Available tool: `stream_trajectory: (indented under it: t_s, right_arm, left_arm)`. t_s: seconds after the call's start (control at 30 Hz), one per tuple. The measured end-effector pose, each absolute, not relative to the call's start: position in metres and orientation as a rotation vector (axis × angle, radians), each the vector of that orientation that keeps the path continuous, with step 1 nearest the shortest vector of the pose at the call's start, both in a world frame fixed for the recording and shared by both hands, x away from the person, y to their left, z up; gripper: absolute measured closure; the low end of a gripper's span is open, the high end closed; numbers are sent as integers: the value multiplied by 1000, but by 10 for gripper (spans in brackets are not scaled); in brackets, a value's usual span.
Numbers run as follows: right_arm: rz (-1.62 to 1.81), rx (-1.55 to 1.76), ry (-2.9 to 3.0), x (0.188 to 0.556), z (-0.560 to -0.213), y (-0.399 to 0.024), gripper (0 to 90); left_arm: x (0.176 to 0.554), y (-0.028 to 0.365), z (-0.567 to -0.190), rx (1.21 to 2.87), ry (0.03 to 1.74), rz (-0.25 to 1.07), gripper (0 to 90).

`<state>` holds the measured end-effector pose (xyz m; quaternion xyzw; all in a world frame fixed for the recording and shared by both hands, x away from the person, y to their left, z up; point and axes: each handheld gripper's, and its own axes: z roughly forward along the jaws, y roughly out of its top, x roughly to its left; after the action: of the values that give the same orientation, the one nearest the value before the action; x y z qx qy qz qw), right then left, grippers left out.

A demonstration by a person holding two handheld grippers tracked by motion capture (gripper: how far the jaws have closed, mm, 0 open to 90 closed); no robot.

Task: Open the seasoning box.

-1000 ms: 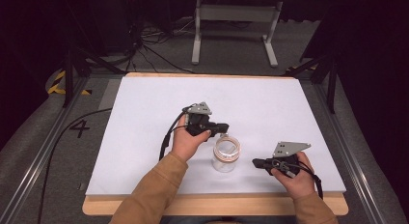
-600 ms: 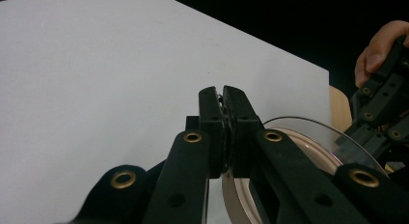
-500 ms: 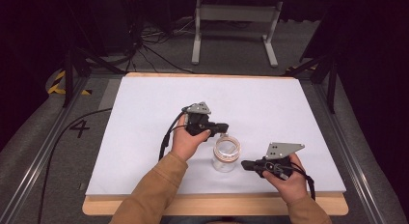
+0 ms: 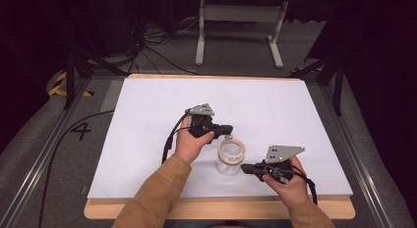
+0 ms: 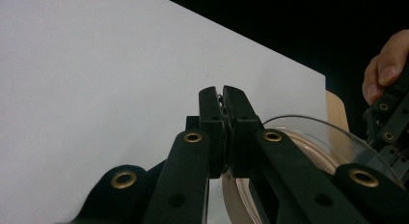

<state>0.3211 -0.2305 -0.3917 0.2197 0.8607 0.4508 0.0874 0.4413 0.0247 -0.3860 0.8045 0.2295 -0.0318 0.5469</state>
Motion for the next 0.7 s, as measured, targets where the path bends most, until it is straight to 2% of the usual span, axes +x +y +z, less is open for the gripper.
stream_trajectory:
  t_s: [0.7]
  right_arm:
    - [1474, 703, 2441, 331, -378, -228, 900]
  left_arm:
    - [442, 26, -389, 1932, 569, -45, 897]
